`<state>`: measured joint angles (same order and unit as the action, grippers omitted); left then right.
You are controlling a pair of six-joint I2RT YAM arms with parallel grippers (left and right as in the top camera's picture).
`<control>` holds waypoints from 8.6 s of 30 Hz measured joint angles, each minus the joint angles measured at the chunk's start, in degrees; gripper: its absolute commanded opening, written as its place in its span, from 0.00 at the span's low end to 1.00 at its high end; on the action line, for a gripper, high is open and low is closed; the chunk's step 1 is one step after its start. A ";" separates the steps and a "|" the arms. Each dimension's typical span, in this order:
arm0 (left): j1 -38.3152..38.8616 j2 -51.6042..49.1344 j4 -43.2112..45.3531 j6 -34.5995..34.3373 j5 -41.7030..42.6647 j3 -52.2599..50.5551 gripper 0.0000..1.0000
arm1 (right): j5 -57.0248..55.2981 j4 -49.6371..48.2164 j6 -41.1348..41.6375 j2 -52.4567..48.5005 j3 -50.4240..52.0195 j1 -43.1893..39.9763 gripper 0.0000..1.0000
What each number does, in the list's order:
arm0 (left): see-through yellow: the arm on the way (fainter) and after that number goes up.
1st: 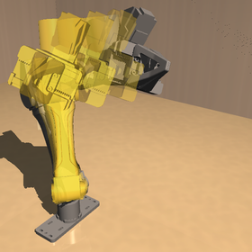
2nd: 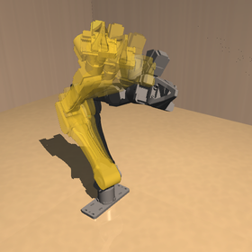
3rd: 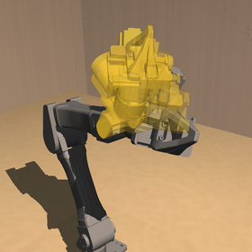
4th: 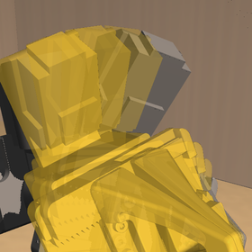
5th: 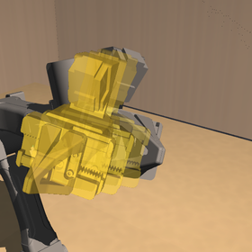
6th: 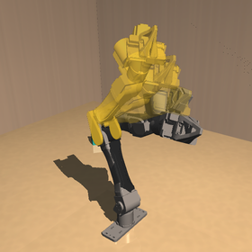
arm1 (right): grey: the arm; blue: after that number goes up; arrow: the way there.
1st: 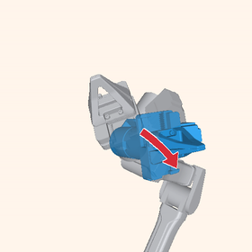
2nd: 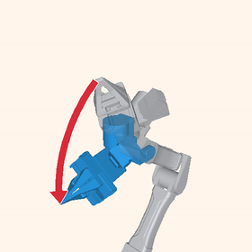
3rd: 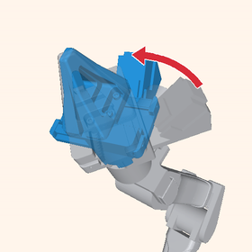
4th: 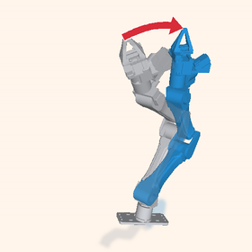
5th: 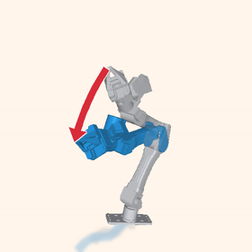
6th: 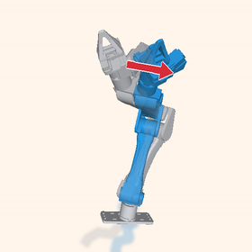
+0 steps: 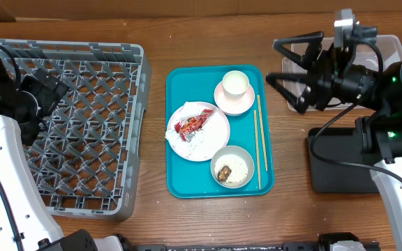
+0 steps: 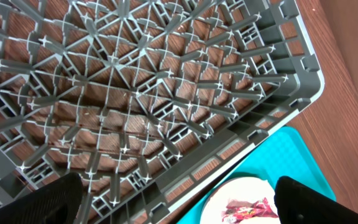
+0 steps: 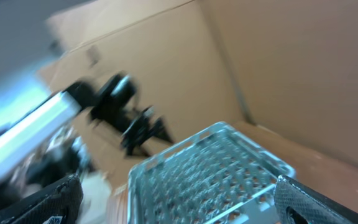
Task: Sort waste into correct bins and load items into the dishwasher
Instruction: 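Move the right gripper over the plate toward the red wrapper, then grasp the red snack wrapper with the right gripper, then carry the wrapper to the clear plastic bin and release it, then lower the right gripper onto the white tissue on the plate and grasp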
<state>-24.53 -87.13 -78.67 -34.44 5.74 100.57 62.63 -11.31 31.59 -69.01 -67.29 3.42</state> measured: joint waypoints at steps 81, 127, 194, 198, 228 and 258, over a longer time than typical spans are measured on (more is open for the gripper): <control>0.00 0.00 0.02 0.00 0.00 0.00 1.00 | -56.65 56.11 43.28 -50.75 -25.64 33.81 0.51; 0.00 0.00 0.02 0.00 0.00 0.00 1.00 | -64.89 56.72 44.89 -54.16 -25.64 37.07 0.26; 0.00 0.00 0.02 0.00 0.00 0.00 1.00 | -68.08 58.55 35.43 -33.59 -28.89 -8.17 0.28; 0.00 0.00 0.00 0.00 0.00 0.00 1.00 | -55.58 57.70 26.49 -33.59 -28.89 -8.07 0.22; 0.00 0.00 0.00 0.00 0.00 0.00 1.00 | -63.45 61.57 20.65 -33.81 -20.50 41.62 0.67; 0.00 0.00 0.02 0.00 0.00 0.00 1.00 | -63.41 52.96 23.96 -42.51 -13.29 41.68 0.54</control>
<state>-24.53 -87.13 -78.65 -34.44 5.74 100.57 -0.78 41.65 55.55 -111.53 -80.58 45.10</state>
